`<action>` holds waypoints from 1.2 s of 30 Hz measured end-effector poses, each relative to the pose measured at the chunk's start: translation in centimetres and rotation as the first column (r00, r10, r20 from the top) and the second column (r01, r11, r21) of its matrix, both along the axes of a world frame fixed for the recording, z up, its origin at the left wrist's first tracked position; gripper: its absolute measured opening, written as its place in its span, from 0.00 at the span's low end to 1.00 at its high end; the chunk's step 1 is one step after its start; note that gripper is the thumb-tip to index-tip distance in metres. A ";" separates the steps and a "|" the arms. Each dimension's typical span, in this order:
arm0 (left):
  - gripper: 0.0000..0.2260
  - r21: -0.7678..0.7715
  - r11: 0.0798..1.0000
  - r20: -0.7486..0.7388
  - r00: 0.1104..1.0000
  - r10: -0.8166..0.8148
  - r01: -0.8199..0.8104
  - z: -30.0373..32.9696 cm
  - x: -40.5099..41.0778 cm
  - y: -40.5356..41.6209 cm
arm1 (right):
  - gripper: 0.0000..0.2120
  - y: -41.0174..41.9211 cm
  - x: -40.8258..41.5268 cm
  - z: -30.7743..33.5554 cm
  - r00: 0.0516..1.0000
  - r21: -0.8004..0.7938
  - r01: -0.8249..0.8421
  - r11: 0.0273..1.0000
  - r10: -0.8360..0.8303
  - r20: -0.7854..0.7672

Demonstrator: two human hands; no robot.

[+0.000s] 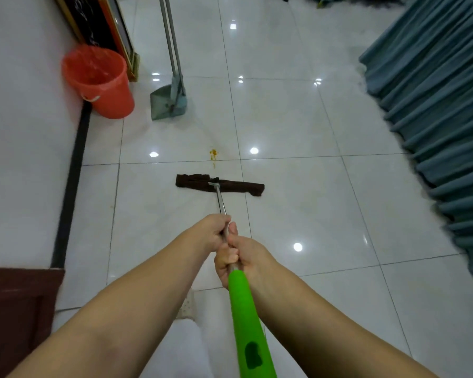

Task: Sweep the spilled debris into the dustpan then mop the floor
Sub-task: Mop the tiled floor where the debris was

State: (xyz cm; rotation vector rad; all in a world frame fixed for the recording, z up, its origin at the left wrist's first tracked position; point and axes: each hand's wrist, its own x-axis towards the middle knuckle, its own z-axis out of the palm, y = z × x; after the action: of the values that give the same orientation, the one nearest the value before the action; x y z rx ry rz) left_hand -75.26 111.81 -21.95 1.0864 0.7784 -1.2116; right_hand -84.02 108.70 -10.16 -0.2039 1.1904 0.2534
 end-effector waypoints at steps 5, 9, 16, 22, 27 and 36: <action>0.08 0.026 0.997 -0.001 0.997 -0.073 0.073 -0.4 7.4 0.0 | 0.11 0.8 6.9 -0.8 0.999 0.008 0.043 0.999 -0.043 0.011; 0.07 0.047 0.986 0.013 0.987 -0.160 0.159 -1.1 11.1 -0.7 | 0.12 0.5 10.1 -1.6 0.999 -0.004 0.047 0.999 -0.047 -0.003; 0.08 0.045 0.977 0.039 0.977 -0.211 0.209 -2.1 12.2 -1.8 | 0.07 -0.5 10.8 -2.4 1.000 -0.047 0.005 0.999 -0.005 -0.011; 0.07 0.088 0.968 0.034 0.970 -0.239 0.235 -2.0 7.9 -1.4 | 0.09 0.0 6.2 -2.0 1.000 -0.058 -0.005 0.998 0.003 -0.023; 0.05 0.085 0.958 0.026 0.960 -0.277 0.274 -1.4 1.5 -0.1 | 0.11 1.7 0.1 -1.1 0.999 -0.089 -0.011 0.996 0.006 -0.050; 0.06 -0.019 0.974 -0.053 0.973 -0.224 0.224 0.5 -12.3 3.9 | 0.07 5.4 -13.4 2.2 0.996 -0.071 0.064 0.995 -0.068 -0.057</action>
State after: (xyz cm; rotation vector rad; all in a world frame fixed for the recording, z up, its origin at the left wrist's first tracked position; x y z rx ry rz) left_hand -87.53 115.73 -21.42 1.1574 0.7019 -1.4400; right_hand -97.44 114.11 -7.96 -0.2177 1.2639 0.1613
